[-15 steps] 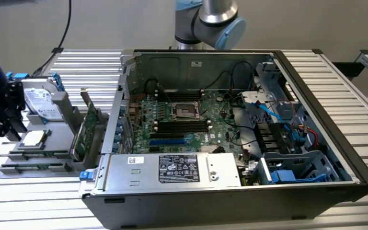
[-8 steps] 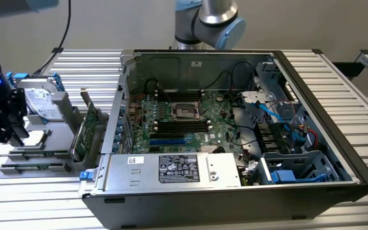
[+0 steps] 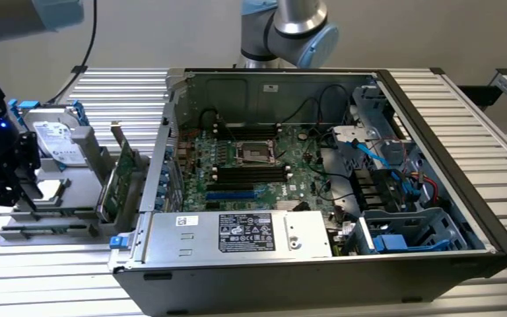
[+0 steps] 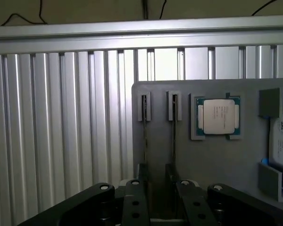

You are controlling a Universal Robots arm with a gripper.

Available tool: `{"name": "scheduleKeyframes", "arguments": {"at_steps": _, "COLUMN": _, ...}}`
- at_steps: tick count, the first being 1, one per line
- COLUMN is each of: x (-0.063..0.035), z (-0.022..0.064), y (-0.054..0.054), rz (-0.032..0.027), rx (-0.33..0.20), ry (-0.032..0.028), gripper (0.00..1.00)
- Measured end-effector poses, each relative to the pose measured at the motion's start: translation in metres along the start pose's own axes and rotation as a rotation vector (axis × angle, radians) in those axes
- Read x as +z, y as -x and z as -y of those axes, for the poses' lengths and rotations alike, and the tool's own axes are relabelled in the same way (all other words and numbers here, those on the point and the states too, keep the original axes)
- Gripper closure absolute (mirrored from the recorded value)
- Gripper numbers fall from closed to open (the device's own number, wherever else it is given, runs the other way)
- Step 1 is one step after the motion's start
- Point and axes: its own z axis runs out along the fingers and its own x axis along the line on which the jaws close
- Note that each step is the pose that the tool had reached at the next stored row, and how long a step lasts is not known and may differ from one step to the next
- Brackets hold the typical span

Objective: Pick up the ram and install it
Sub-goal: 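Pick up the ram and move it above insertion slot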

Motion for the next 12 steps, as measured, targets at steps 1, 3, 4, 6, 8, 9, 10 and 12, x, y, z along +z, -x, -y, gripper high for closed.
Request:
{"name": "scheduleKeyframes", "arguments": {"at_steps": 1, "x": 0.0019, "z": 0.0002, "y": -0.001, "rz": 0.0, "rx": -0.001, "ry": -0.0001, "gripper": 0.7}}
{"name": "scheduleKeyframes", "arguments": {"at_steps": 3, "x": 0.0056, "z": 0.0008, "y": -0.002, "rz": 0.0001, "rx": -0.002, "ry": -0.0002, "gripper": 0.7}}
{"name": "scheduleKeyframes", "arguments": {"at_steps": 4, "x": 0.0074, "z": 0.0013, "y": -0.003, "rz": 0.0001, "rx": -0.003, "ry": -0.0003, "gripper": 0.7}}
{"name": "scheduleKeyframes", "arguments": {"at_steps": 6, "x": 0.0111, "z": 0.0027, "y": -0.004, "rz": -0.0001, "rx": -0.003, "ry": -0.0001, "gripper": 0.7}}
{"name": "scheduleKeyframes", "arguments": {"at_steps": 8, "x": 0.0147, "z": 0.0043, "y": -0.006, "rz": -0.0001, "rx": -0.003, "ry": -0.0002, "gripper": 0.7}}
{"name": "scheduleKeyframes", "arguments": {"at_steps": 9, "x": 0.0165, "z": 0.0052, "y": -0.007, "rz": -0.0001, "rx": -0.003, "ry": -0.0002, "gripper": 0.7}}
{"name": "scheduleKeyframes", "arguments": {"at_steps": 10, "x": 0.0183, "z": 0.0061, "y": -0.007, "rz": -0.0001, "rx": -0.003, "ry": -0.0002, "gripper": 0.7}}
{"name": "scheduleKeyframes", "arguments": {"at_steps": 12, "x": 0.0219, "z": 0.0078, "y": -0.008, "rz": -0.0001, "rx": -0.004, "ry": -0.0002, "gripper": 0.7}}
